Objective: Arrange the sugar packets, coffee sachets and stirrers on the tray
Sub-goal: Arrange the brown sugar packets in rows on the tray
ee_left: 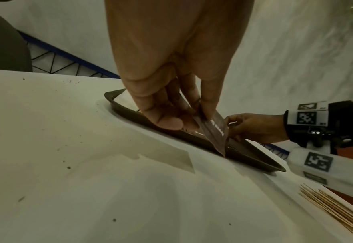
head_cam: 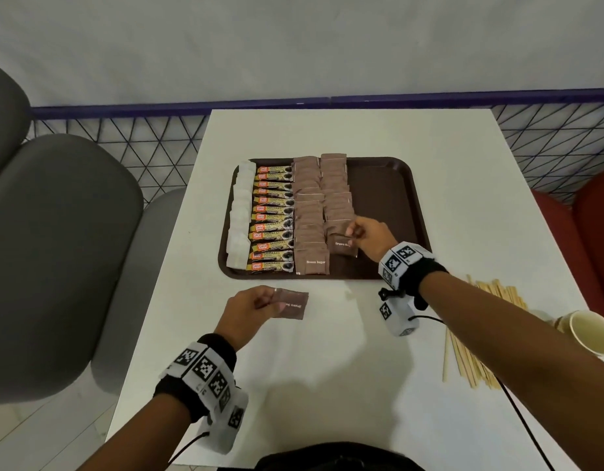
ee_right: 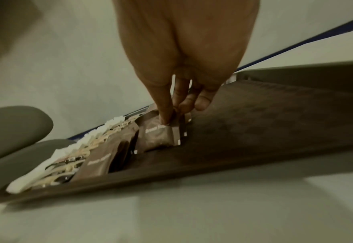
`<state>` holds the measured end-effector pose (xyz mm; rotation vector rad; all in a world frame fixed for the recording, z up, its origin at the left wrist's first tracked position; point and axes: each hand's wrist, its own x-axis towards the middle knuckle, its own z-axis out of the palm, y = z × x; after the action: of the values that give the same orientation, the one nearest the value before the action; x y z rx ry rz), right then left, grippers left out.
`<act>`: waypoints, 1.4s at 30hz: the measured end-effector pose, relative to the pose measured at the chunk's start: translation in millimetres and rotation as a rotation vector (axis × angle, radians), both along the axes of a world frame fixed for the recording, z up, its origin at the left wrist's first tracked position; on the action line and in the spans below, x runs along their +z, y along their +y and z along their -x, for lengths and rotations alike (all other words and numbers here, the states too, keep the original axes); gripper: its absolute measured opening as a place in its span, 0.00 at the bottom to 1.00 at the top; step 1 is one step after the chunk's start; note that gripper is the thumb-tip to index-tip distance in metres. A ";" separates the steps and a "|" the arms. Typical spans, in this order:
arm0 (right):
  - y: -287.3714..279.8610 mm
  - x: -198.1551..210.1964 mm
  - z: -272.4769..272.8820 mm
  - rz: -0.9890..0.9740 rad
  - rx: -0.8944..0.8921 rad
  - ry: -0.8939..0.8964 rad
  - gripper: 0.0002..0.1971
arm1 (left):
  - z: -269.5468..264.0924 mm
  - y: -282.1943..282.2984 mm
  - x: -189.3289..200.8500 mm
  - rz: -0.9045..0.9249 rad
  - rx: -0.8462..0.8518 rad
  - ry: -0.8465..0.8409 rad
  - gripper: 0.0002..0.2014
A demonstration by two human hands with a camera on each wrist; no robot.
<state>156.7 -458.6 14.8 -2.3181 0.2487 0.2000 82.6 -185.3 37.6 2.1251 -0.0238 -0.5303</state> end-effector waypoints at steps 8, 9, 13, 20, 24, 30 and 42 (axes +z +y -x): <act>9.5 -6.4 -3.5 0.309 0.149 -0.070 0.09 | -17.6 -6.8 -2.5 0.105 0.095 0.002 0.09; 9.5 -7.1 -2.3 0.336 0.158 -0.084 0.09 | -19.4 -9.2 -2.1 0.119 0.090 -0.004 0.08; 6.1 -10.7 2.7 0.390 0.142 -0.080 0.12 | -25.5 -20.1 1.5 0.174 0.094 -0.007 0.07; 16.4 9.7 20.1 -0.091 0.108 -0.184 0.10 | -35.8 -36.2 6.5 0.214 0.121 -0.044 0.11; 29.6 19.9 38.2 -0.430 0.224 0.010 0.10 | -37.8 -49.2 8.6 0.239 0.097 -0.048 0.11; 16.9 17.6 35.4 -0.318 0.052 -0.050 0.10 | -32.0 -56.6 8.1 0.344 0.090 0.048 0.13; 4.1 -8.2 14.6 0.356 0.161 0.100 0.11 | -28.3 -30.1 -5.8 0.293 0.131 0.047 0.13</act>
<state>142.2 -454.5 6.6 -2.6873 0.1565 0.3794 110.9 -215.4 31.7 1.8140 0.0608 -0.4679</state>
